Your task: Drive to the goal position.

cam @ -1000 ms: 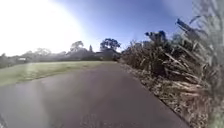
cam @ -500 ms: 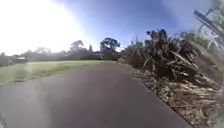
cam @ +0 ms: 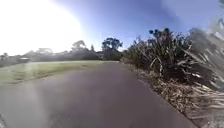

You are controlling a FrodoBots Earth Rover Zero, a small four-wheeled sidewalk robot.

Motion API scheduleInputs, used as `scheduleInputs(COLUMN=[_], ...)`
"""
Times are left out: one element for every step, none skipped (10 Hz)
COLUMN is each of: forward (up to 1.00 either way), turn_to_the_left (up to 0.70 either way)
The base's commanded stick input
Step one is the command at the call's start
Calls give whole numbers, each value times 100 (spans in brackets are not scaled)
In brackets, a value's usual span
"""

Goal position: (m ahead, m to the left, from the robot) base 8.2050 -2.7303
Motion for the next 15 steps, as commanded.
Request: scheduleInputs(forward=[70, 70, 70, 70, 70, 70, 70, 70, 70, 70, 70, 70, 70, 70, 70], turn_to_the_left=[0, 0, 0, 0, 0, 0, 0, 0, 0, 0, 0, 0, 0, 0, 0])
